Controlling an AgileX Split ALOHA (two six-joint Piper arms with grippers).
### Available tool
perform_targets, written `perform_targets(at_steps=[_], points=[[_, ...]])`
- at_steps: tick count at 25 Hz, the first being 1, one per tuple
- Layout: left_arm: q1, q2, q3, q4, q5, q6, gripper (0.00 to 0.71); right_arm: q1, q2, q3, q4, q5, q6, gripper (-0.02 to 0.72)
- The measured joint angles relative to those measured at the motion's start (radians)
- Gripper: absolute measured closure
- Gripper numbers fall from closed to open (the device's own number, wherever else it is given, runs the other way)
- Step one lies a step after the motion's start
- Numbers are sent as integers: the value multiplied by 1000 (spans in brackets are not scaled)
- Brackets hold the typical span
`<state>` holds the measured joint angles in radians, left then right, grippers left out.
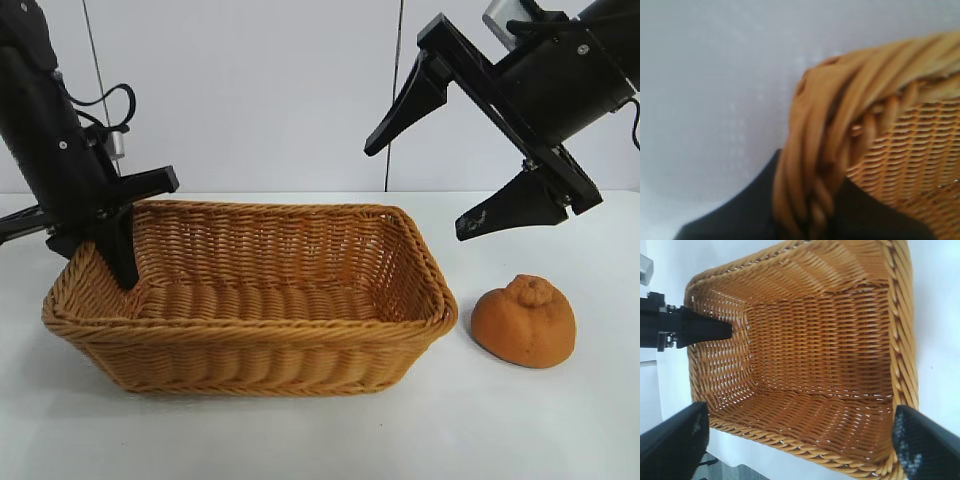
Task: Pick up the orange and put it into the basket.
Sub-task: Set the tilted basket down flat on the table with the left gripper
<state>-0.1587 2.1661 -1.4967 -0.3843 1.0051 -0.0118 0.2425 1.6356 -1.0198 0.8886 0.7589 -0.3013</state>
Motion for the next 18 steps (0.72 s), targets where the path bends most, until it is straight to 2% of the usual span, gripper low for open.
perform_targets(at_steps=[3, 5, 6, 7, 9, 10, 12, 14, 18], points=[[0, 9, 0, -6, -7, 6, 618, 0, 0, 0, 0, 0, 0, 22], [0, 9, -5, -10, -10, 12, 578, 0, 0, 0, 0, 0, 0, 22], [0, 9, -6, -13, -12, 12, 532, 0, 0, 0, 0, 0, 0, 22], [0, 9, -6, -15, -13, 12, 455, 0, 0, 0, 0, 1, 0, 22], [0, 9, -6, -22, -12, 12, 261, 0, 0, 0, 0, 3, 0, 22], [0, 9, -6, -24, -11, 12, 189, 0, 0, 0, 0, 4, 0, 22], [0, 8, -7, -25, -3, 12, 90, 0, 0, 0, 0, 4, 0, 22], [0, -2, -9, -27, 1, 12, 54, 0, 0, 0, 0, 5, 0, 22], [0, -57, -19, -2, 28, 12, 35, 0, 0, 0, 0, 5, 0, 22]])
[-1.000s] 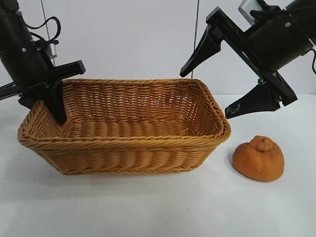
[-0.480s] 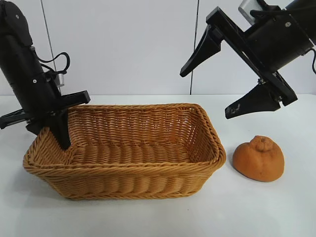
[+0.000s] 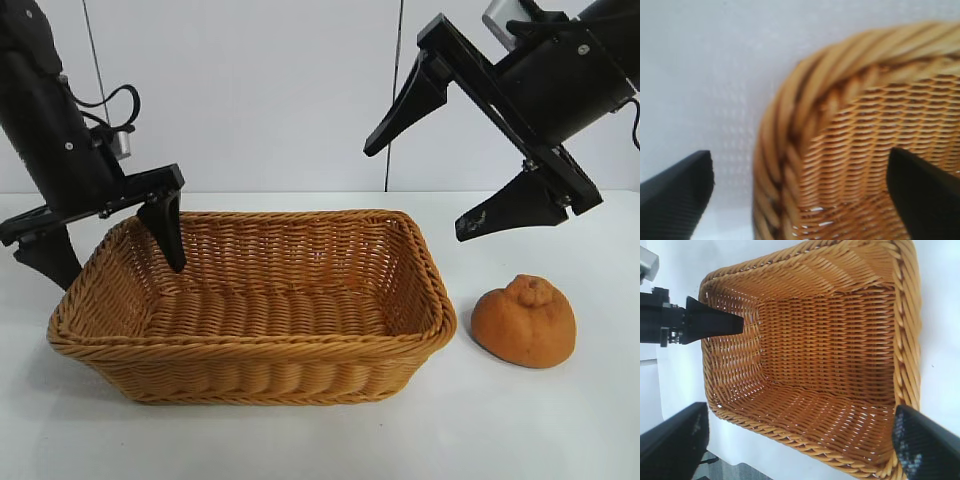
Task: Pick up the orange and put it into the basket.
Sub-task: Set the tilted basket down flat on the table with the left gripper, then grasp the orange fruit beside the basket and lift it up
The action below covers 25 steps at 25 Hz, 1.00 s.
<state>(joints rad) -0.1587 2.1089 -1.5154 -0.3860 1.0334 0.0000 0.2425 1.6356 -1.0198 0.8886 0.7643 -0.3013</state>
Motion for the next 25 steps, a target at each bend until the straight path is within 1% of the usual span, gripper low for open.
perform_targets(at_steps=[4, 7, 10, 14, 16, 22, 25], points=[[1, -83, -5, 94, 31, 0, 33, 0, 0, 0, 0, 0, 0, 22], [18, -135, -5, 172, 41, 0, 32, 0, 0, 0, 0, 0, 0, 22], [65, -156, -6, 216, 64, 0, 31, 0, 0, 0, 0, 0, 0, 22], [142, -156, -6, 253, 88, 0, 32, 0, 0, 0, -5, 0, 0, 22], [166, -156, -6, 266, 103, 0, 33, 0, 0, 0, -7, 0, 0, 22], [174, -176, -6, 267, 163, 0, 35, 0, 0, 0, -21, 15, 0, 22], [174, -231, -6, 267, 174, 0, 35, 0, 0, 0, -23, 15, 0, 22]])
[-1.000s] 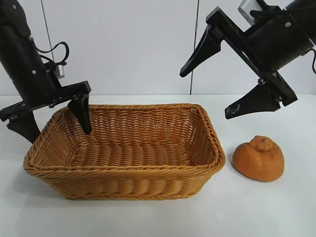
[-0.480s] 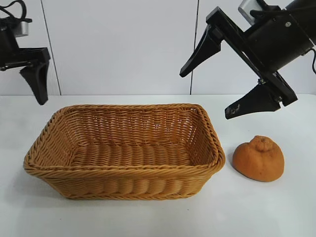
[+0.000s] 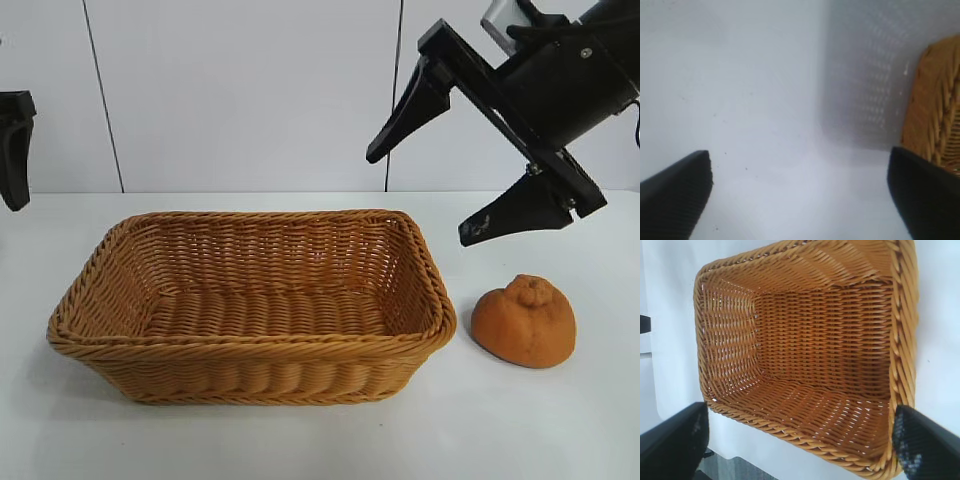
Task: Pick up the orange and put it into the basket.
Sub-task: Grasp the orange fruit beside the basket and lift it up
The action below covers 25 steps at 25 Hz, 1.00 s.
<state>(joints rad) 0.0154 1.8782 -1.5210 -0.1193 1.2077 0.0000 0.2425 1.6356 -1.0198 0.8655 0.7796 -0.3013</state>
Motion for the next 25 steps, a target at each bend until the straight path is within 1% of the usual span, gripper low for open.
perform_targets(at_steps=[4, 8, 11, 16, 21, 25], points=[[0, -116, 21, 0, 3, 0, 35, 0, 0, 0, -1, 2, 0, 22], [0, -271, 112, 4, 3, 0, 36, 0, 0, 0, -1, 7, 0, 22], [0, -421, 218, 8, 4, 0, 37, 0, 0, 0, -1, 25, 0, 22], [0, -679, 431, 15, 7, 0, 37, 0, 0, 0, -1, 48, 0, 22], [0, -940, 645, 17, 4, 0, 37, 0, 0, 0, -1, 52, 1, 22], [0, -1137, 802, 18, -52, 0, 37, 0, 0, 0, -1, 52, 1, 22]])
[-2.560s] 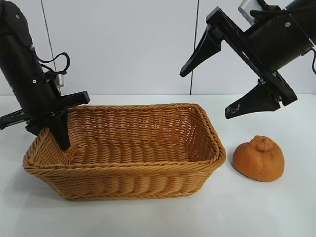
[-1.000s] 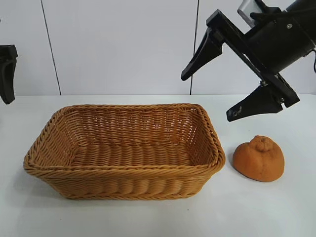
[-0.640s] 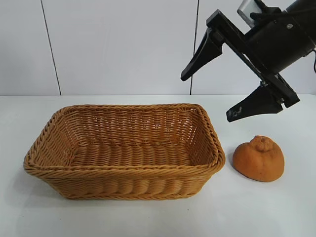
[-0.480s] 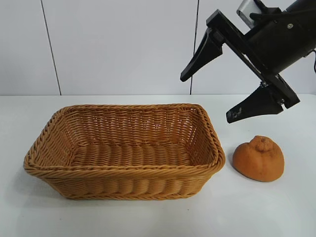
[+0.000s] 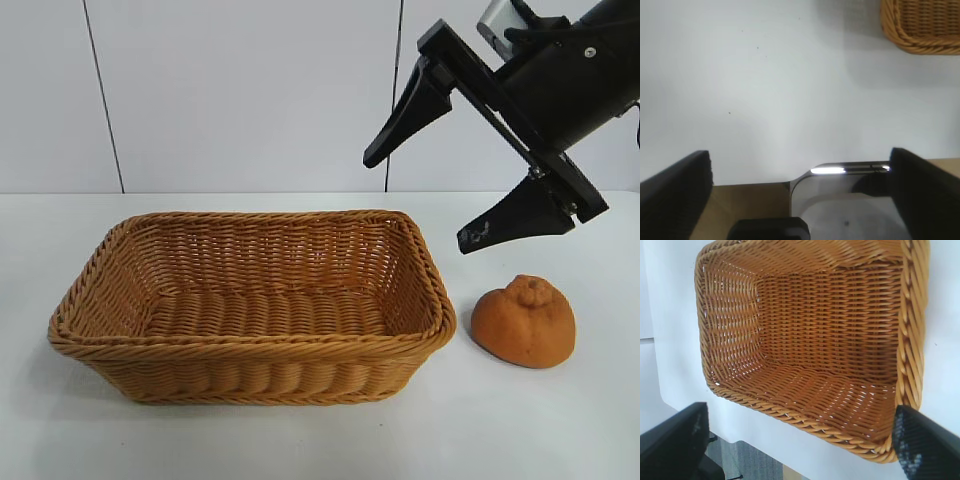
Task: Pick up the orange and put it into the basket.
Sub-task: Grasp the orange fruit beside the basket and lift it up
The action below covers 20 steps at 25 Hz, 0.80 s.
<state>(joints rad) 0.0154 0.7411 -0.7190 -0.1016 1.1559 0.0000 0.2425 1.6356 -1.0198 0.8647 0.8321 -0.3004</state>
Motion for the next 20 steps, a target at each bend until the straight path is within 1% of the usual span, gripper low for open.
perform_targets(at_steps=[4, 6, 10, 12, 14, 15, 17, 20], points=[[0, -179, 143, 2, -74, 0, 37, 0, 0, 0, 0, 6, 0, 22], [0, -250, 199, 6, -84, 0, 37, 0, 0, 0, 0, 18, -9, 22], [0, -355, 212, 10, -88, 0, 37, 0, 0, 0, 0, 32, -15, 22], [0, -391, 214, 11, -90, 0, 37, 0, 0, -13, -15, 47, -15, 22], [0, -430, 215, 12, -90, 0, 37, 0, 0, -42, -43, 65, -15, 22], [0, -450, 215, 12, -90, 0, 37, 0, 0, -64, -69, 75, -12, 22], [0, -505, 215, 12, -90, 0, 37, 0, 0, -109, -140, 84, 28, 22], [0, -592, 216, 12, -90, 0, 37, 0, 0, -167, -310, 92, 130, 22]])
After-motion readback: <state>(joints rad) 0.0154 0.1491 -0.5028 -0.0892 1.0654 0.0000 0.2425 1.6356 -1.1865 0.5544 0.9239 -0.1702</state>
